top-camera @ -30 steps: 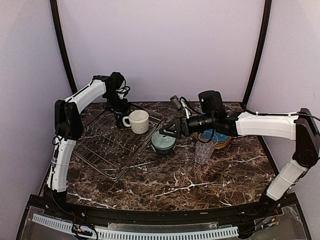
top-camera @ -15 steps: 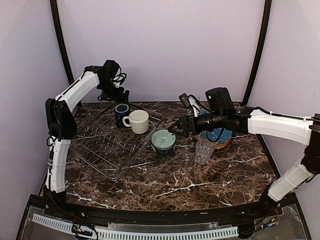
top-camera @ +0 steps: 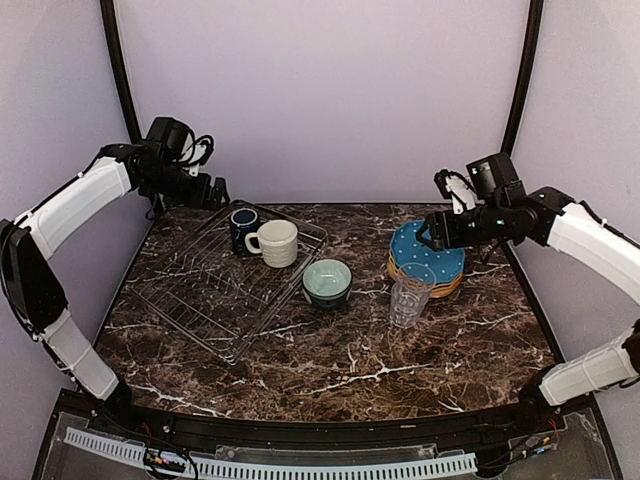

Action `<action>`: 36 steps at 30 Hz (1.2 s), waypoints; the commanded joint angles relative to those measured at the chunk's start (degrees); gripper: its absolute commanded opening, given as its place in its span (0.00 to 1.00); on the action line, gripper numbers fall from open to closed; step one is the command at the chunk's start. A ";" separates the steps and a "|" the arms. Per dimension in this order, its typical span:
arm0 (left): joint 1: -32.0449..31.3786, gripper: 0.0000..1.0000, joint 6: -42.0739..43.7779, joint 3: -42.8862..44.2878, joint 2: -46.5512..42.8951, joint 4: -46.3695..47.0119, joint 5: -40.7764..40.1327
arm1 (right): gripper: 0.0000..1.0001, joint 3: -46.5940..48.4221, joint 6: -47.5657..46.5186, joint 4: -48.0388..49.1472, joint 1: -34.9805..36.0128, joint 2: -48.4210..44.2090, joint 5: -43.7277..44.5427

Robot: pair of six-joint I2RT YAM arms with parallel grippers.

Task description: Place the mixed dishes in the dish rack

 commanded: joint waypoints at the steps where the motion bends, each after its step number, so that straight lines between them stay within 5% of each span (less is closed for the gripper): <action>1: -0.47 0.99 -1.77 -7.16 -4.17 5.67 3.76 | 0.67 0.68 -2.25 -7.75 -4.07 2.34 -0.76; 9: -0.76 0.99 -2.61 -12.23 -6.89 7.14 5.06 | 0.51 -0.05 -3.96 -9.63 -4.19 9.05 -4.97; 25: -1.21 0.99 -3.03 -12.22 -6.13 7.31 7.27 | 0.01 2.82 -5.53 -11.34 -4.10 15.40 -6.27; 36: -1.85 0.99 -3.33 -13.20 -8.61 9.31 11.64 | 0.00 9.74 -5.91 -14.31 -3.35 11.66 -6.96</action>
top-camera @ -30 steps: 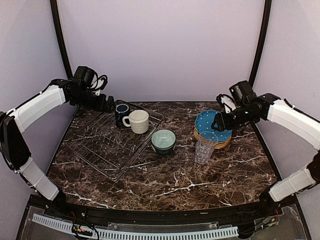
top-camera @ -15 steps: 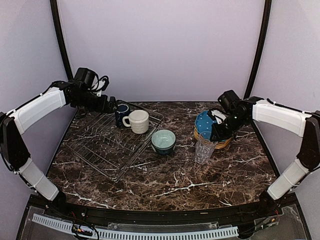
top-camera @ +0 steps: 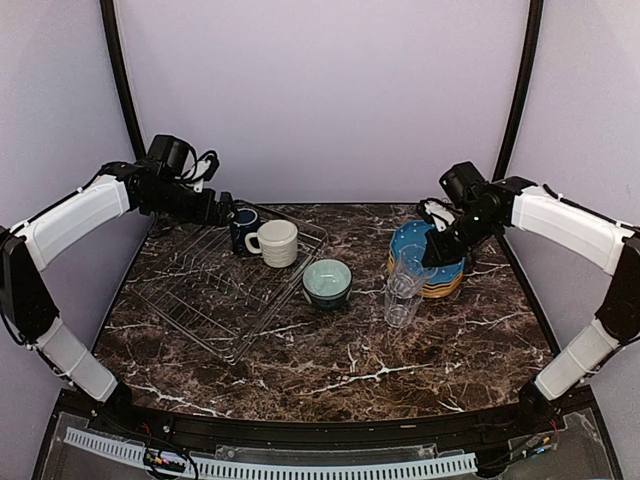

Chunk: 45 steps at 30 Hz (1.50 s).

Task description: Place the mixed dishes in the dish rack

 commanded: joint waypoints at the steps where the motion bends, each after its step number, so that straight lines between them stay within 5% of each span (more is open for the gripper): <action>1: -0.93 0.99 -0.71 -1.32 -3.77 2.35 5.17 | 0.00 3.89 -0.40 -0.26 0.63 -3.37 -1.53; 7: -5.09 0.99 -6.06 -7.80 -7.06 16.03 19.93 | 0.00 4.05 1.39 12.80 1.01 -7.72 -15.40; 12: -9.40 0.99 -25.86 -19.84 -8.59 46.25 32.43 | 0.00 2.51 7.64 29.31 4.73 -7.29 -26.33; 15: -10.81 0.99 -36.13 -25.30 -7.69 64.76 34.78 | 0.00 2.28 10.78 36.55 6.73 -5.60 -29.45; 26: -14.36 0.99 -59.53 -30.17 -0.35 100.40 38.28 | 0.00 1.75 18.45 50.85 9.95 -0.44 -36.29; 45: -19.39 0.94 -64.76 -27.41 5.34 106.68 39.28 | 0.00 -0.94 22.76 59.48 10.37 2.19 -39.39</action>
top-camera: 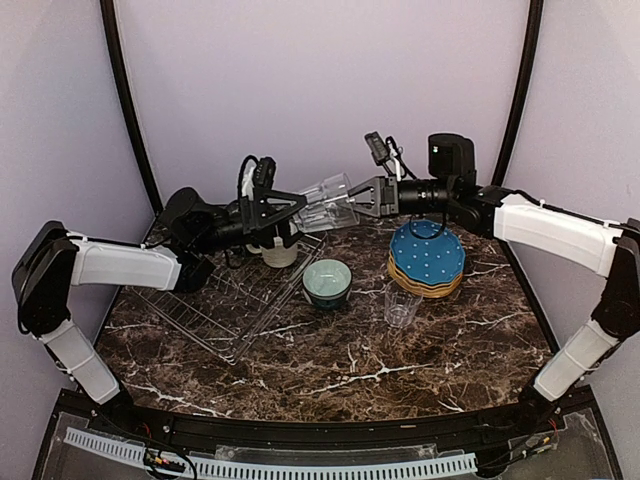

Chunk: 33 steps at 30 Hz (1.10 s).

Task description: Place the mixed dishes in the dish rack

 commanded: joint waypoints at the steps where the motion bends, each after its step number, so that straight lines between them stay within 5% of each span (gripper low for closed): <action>1: -0.90 0.92 -1.65 1.89 1.14 3.47 1.29 | 0.00 -0.86 1.16 5.01 0.71 0.46 -1.67; 6: -0.98 0.81 -2.31 2.39 1.85 4.18 1.22 | 0.00 -1.20 1.12 5.35 0.70 0.82 -2.31; 12: -0.92 0.45 -2.20 3.43 2.21 4.40 2.01 | 0.01 -1.27 0.61 4.76 0.70 0.89 -2.14; 18: 1.32 0.07 -1.92 2.67 0.02 2.33 3.34 | 0.47 0.46 -3.58 -2.58 0.22 -0.08 1.12; 21: 5.40 0.01 1.19 1.14 -4.46 -2.62 4.18 | 0.73 0.29 -5.70 -6.14 -0.74 -1.84 3.59; 24: 9.83 0.01 14.19 1.43 -9.95 -22.74 4.52 | 0.84 -0.62 -7.09 -8.79 -2.37 -4.14 5.91; 27: 11.05 0.01 35.13 9.49 -15.77 -61.45 -2.25 | 0.85 -2.34 -7.62 -9.53 -3.48 -5.95 7.35; 29: 11.29 0.01 47.15 15.56 -15.91 -79.04 -10.10 | 0.85 -3.27 -7.87 -9.79 -3.87 -6.49 7.98; 33: 11.58 0.01 58.80 26.19 -11.56 -99.38 -23.99 | 0.85 -4.50 -7.93 -9.88 -4.14 -6.41 8.41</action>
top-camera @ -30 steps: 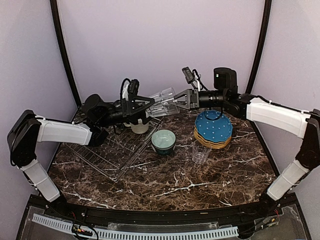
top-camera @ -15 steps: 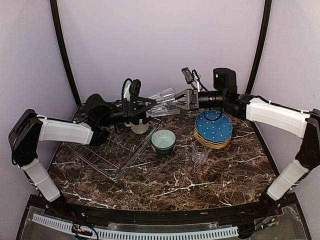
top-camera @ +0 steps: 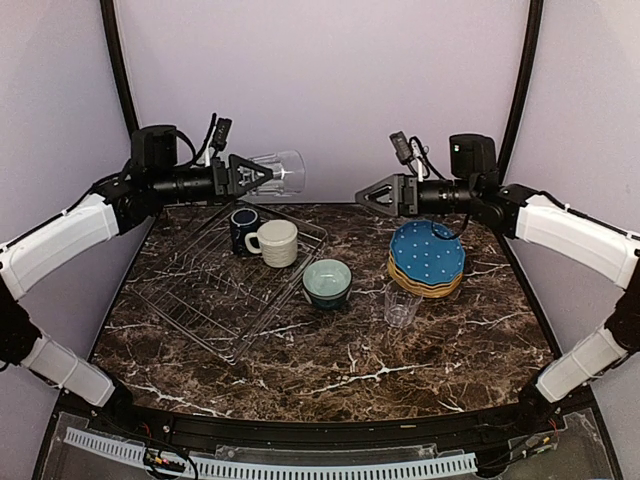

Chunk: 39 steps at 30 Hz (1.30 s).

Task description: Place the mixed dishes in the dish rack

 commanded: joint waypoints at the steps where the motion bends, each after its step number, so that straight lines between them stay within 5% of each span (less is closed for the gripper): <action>1: -0.02 0.01 22.41 9.99 3.12 -35.45 -15.52 | 0.85 -2.05 -1.22 -1.09 -0.12 -0.33 1.74; 10: -0.22 0.01 31.24 22.64 14.51 -54.51 -24.94 | 0.85 -4.05 -3.86 -5.31 -0.42 -2.45 7.09; 24: -5.87 0.02 35.11 28.64 28.31 -60.85 -32.63 | 0.85 -6.97 -5.12 -8.95 -1.01 -3.60 11.80; 39: -6.96 0.23 34.38 38.86 39.67 -64.76 -33.79 | 0.84 -9.35 -9.14 -24.79 -1.05 -6.59 28.40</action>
